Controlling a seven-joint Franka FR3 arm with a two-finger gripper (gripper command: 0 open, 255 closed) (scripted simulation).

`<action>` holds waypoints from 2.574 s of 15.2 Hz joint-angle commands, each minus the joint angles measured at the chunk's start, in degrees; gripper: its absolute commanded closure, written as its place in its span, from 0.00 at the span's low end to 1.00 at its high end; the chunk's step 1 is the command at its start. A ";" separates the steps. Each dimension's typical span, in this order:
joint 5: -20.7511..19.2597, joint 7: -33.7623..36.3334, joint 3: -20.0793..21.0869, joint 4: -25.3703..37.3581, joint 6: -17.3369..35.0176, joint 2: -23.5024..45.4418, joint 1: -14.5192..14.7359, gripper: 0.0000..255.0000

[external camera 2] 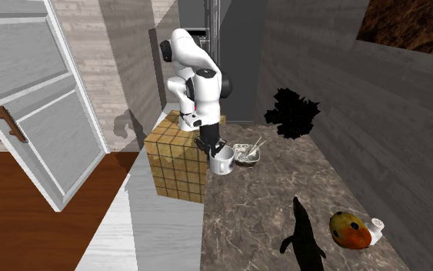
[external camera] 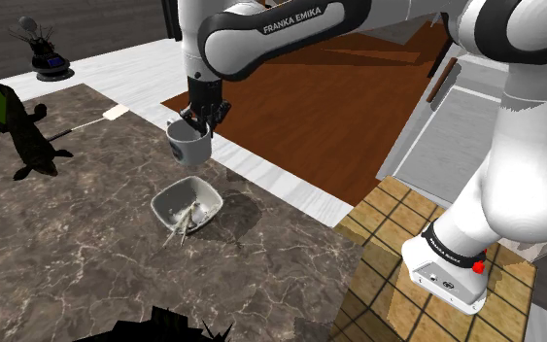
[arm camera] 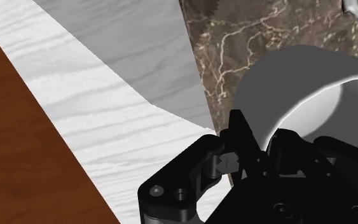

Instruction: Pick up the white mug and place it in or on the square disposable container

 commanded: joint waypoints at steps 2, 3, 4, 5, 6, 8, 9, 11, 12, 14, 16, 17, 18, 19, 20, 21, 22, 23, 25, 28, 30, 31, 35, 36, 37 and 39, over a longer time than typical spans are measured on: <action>0.32 -0.05 0.20 1.32 -2.15 -0.86 0.05 1.00; 0.41 -0.10 0.24 1.81 -2.83 -1.06 0.05 1.00; 0.49 -0.16 0.28 2.33 -3.52 -1.24 0.05 1.00; 0.57 -0.21 0.32 2.86 -4.21 -1.41 0.05 1.00; 0.64 -0.25 0.36 3.41 -4.91 -1.57 0.06 1.00; 0.77 -0.34 0.42 4.55 -6.32 -1.85 0.08 1.00; 0.83 -0.38 0.45 5.15 -7.03 -1.97 0.10 1.00; 0.93 -0.46 0.51 6.41 -8.47 -2.18 0.14 1.00; 0.97 -0.49 0.54 7.06 -9.21 -2.26 0.17 1.00; 1.04 -0.55 0.59 8.43 -10.69 -2.38 0.23 1.00; 1.09 -0.60 0.63 9.89 -12.20 -2.45 0.31 1.00; 1.11 -0.63 0.65 10.64 -12.96 -2.46 0.36 1.00; 1.12 -0.65 0.67 11.43 -13.73 -2.45 0.41 1.00; 1.13 -0.65 0.68 11.74 -14.05 -2.46 0.43 1.00; 1.29 0.32 1.05 10.13 -13.61 -3.64 0.91 1.00; 1.45 1.30 1.42 8.62 -13.21 -4.77 1.40 1.00; 1.60 2.30 1.80 7.21 -12.85 -5.84 1.91 1.00; 1.74 3.31 2.20 5.90 -12.53 -6.85 2.43 1.00; 2.00 5.38 3.00 3.57 -12.02 -8.70 3.54 1.00; 2.32 8.58 4.26 0.74 -11.50 -11.05 5.33 1.00; 2.46 10.80 5.16 -0.74 -11.31 -12.35 6.58 1.00; 2.52 11.94 5.62 -1.36 -11.25 -12.92 7.22 1.00; 2.42 12.77 5.86 -3.83 -8.97 -13.09 7.57 1.00; 2.37 12.82 5.84 -4.50 -8.23 -13.01 7.56 1.00; 2.31 12.86 5.82 -5.16 -7.49 -12.91 7.55 1.00; 2.17 12.97 5.77 -6.42 -6.02 -12.69 7.54 1.00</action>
